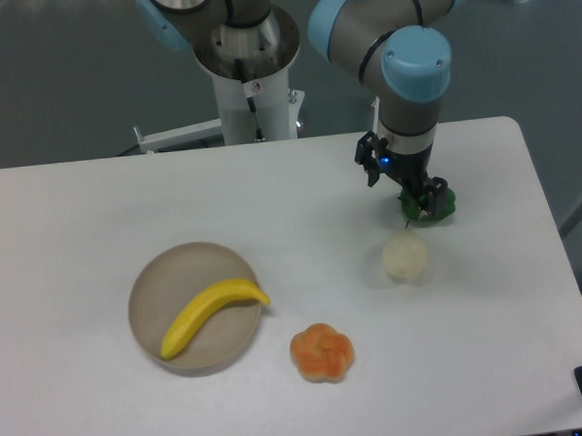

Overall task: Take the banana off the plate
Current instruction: 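Move the gripper from beside the green pepper toward the banana on the plate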

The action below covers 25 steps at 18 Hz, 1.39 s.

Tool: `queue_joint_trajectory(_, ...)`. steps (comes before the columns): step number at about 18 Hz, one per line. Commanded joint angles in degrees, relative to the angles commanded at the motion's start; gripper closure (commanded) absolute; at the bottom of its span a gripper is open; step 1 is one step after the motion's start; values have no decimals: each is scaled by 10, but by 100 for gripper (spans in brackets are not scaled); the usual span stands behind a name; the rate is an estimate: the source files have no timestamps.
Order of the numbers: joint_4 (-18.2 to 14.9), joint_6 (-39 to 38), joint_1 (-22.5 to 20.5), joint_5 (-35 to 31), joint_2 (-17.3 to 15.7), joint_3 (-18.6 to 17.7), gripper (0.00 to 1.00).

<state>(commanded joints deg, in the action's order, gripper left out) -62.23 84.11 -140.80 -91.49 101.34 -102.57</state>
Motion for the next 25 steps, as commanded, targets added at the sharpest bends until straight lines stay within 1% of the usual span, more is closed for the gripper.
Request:
queue_joint_trajectory(2,0,-3,3,6,-3,-1,0)
queue_joint_trajectory(4,0,-9,14,12,-4,0,0)
queue_joint_trajectory(9,3,-55,52,21,2,7,0)
queue_joint_trajectory(13,8,-113,91,28,10,7,0)
queue_joint_trajectory(15,9,-154,112,62,13,9,0)
queue_joint_trajectory(16,14,-176,124,85,16,10,0)
queue_joint_trajectory(17,30,-201,135,110,18,11,0)
queue_joint_trajectory(18,52,-241,153,127,29,11,0)
queue_joint_trajectory(19,60,-260,164,127,34,10,0)
queue_joint_trajectory(21,82,-286,193,126,62,10,0)
queue_joint_trajectory(25,90,-314,226,125,86,10,0)
